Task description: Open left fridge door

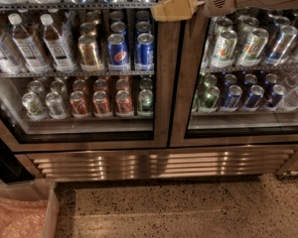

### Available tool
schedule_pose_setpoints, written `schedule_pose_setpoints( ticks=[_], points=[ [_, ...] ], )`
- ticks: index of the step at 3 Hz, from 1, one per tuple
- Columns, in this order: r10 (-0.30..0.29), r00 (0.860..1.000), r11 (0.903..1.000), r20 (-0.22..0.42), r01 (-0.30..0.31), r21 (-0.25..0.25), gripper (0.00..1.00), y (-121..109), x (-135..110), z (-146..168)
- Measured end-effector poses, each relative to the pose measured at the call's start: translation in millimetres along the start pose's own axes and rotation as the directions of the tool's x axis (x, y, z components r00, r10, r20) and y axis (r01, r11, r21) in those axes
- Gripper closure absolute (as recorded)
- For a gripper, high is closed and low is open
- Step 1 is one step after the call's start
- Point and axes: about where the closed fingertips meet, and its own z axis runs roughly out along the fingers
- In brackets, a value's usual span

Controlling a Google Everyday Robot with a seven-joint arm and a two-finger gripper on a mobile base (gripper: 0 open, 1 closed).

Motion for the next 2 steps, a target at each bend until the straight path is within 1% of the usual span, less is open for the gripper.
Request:
schedule_pose_setpoints(
  ticks=[1, 2],
  points=[
    [0.000, 1.000, 1.0000, 0.000, 0.000, 0.000, 0.56, -1.3, 0.5, -1.0],
    [0.002, 1.000, 1.0000, -0.008, -0.002, -0.001, 0.56, -3.8, 2.3, -2.3]
  ],
)
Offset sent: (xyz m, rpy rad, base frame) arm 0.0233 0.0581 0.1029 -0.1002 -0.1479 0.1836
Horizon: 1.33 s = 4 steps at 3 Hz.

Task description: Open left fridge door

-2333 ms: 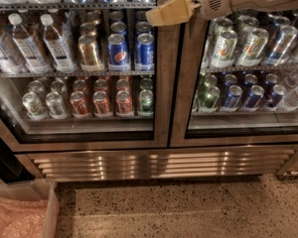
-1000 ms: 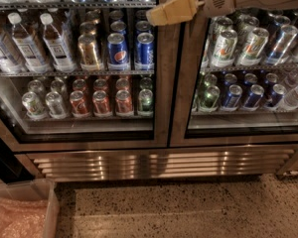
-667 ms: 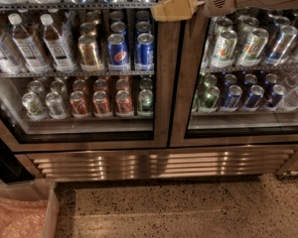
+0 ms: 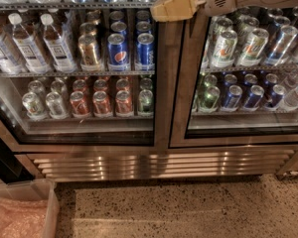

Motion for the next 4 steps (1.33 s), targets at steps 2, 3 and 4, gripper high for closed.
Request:
schedule_pose_setpoints(
  ticks=[2, 3, 4],
  points=[
    [-0.012, 1.000, 0.9999, -0.010, 0.012, -0.007, 0.17, 10.0, -5.5, -1.6],
    [-0.012, 1.000, 0.9999, -0.007, 0.012, -0.006, 0.00, 11.1, -5.4, -0.7],
    [-0.011, 1.000, 0.9998, -0.013, 0.011, 0.014, 0.00, 16.2, -6.7, -5.7]
  ],
)
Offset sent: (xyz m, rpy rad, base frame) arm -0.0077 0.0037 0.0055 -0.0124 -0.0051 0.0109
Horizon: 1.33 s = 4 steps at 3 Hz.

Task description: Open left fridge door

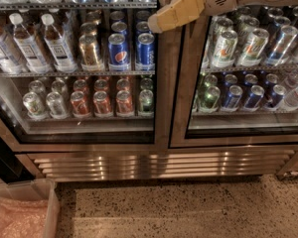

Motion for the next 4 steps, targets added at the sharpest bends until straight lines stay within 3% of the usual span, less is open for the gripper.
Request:
schedule_pose_setpoints(
  ticks=[4],
  points=[
    [0.017, 0.999, 0.9984, -0.029, -0.016, 0.054, 0.00, 5.3, 1.5, -1.3]
  ],
)
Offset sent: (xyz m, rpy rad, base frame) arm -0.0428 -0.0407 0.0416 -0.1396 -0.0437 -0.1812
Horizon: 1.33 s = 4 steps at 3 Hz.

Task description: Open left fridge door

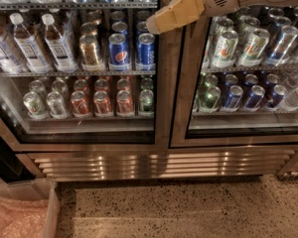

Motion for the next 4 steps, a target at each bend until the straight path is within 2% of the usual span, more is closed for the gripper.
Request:
schedule_pose_setpoints(
  ticks=[2, 4],
  points=[
    [0.008, 1.000, 0.9985, 0.008, -0.008, 0.054, 0.00, 2, -5, -2],
    [0.013, 1.000, 0.9971, 0.006, -0.013, 0.074, 0.00, 9, -5, -2]
  ],
)
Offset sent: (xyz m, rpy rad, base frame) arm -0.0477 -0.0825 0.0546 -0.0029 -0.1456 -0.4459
